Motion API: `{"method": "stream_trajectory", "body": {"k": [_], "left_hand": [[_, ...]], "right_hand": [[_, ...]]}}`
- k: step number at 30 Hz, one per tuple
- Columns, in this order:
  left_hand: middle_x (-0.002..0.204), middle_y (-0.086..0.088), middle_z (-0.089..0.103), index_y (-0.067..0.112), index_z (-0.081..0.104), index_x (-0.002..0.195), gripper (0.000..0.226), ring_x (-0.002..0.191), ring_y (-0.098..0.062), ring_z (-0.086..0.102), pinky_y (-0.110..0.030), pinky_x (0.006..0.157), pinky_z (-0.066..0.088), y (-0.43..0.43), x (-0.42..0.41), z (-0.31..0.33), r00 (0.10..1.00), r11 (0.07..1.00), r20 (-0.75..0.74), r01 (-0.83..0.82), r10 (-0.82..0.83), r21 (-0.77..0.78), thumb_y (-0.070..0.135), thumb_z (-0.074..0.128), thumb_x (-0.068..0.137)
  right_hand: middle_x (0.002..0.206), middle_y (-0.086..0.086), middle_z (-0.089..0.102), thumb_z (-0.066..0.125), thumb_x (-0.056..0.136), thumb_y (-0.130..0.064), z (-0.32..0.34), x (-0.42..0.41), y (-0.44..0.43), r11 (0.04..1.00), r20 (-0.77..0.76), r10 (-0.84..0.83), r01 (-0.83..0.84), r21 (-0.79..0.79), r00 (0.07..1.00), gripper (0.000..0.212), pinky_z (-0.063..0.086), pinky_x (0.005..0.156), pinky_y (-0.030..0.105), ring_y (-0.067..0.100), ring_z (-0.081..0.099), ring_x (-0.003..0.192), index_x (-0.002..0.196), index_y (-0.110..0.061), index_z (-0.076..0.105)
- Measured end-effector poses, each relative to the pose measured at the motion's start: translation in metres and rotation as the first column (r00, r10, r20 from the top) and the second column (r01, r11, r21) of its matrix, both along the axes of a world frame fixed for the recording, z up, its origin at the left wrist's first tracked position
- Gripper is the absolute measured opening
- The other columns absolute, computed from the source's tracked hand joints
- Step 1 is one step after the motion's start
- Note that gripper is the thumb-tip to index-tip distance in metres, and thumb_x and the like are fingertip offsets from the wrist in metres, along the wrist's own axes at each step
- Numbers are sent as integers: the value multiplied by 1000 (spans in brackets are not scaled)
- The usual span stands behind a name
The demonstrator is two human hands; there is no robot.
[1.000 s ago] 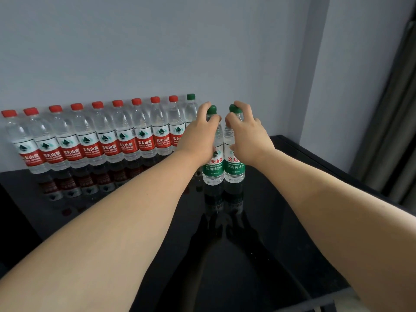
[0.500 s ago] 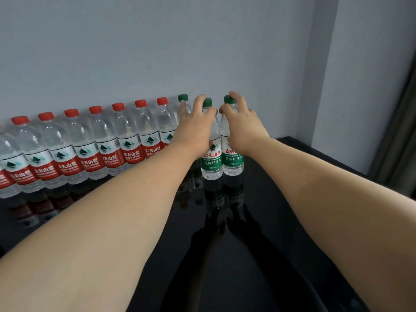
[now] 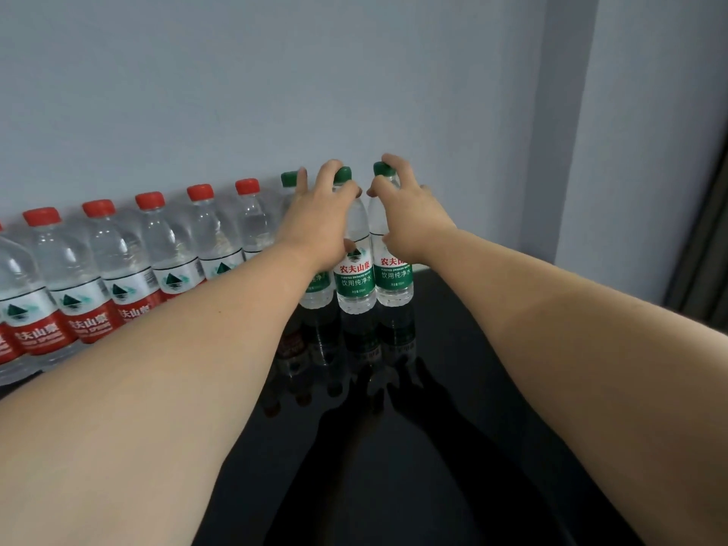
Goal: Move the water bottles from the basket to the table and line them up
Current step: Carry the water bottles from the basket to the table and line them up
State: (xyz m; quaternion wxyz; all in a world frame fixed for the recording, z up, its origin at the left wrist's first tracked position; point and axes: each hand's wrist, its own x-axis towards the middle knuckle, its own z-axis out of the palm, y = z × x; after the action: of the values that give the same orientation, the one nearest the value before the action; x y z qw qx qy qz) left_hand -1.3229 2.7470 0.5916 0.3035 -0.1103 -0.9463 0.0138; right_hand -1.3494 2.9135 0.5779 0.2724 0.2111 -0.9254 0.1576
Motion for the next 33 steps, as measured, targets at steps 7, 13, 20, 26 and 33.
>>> {"method": "stream_trajectory", "body": {"k": [7, 13, 20, 26, 33], "left_hand": [[159, -11, 31, 20, 53, 140, 79, 133, -32, 51, -53, 124, -10, -1, -21, 3, 991, 987, -127, -55, 36, -150, 40, 90, 72], [156, -13, 32, 22, 52, 140, 77, 134, -34, 48, -52, 123, -12, -3, -34, 3, 989, 977, -135, -93, 68, -191, 35, 88, 73], [154, -14, 34, 21, 52, 140, 78, 131, -33, 50, -51, 123, -12, -9, -42, 0, 982, 972, -173, -111, 75, -210, 27, 89, 72], [155, -16, 32, 20, 52, 138, 74, 133, -32, 49, -52, 124, -11, -8, -47, -3, 980, 968, -179, -126, 87, -217, 24, 87, 73], [165, -21, 15, 18, 42, 147, 81, 143, -33, 39, -52, 125, -11, -10, -42, -6, 980, 965, -170, -141, 104, -220, 21, 83, 78]], "right_hand": [[168, -3, -3, 68, 80, 7, -1, -22, -3, 1000, 3, 9, -9, 0, 1000, 75, 42, 73, 34, 39, 49, 116, 143, -24, 42], [167, -5, -2, 70, 80, 5, 0, -39, -10, 1000, 0, 18, -18, 7, 1000, 75, 42, 74, 35, 40, 47, 121, 142, -26, 43], [167, -7, 0, 70, 76, 5, -2, -54, -13, 998, -19, 57, -57, 4, 998, 72, 43, 72, 35, 36, 53, 109, 135, -27, 46], [167, -5, 1, 75, 76, -1, -6, -62, -12, 997, -40, 75, -76, -4, 996, 68, 42, 76, 35, 37, 57, 106, 132, -25, 46], [169, -6, -9, 76, 82, -6, -6, -61, -7, 995, -24, 99, -99, 25, 995, 73, 44, 79, 38, 39, 56, 110, 142, -27, 41]]}}
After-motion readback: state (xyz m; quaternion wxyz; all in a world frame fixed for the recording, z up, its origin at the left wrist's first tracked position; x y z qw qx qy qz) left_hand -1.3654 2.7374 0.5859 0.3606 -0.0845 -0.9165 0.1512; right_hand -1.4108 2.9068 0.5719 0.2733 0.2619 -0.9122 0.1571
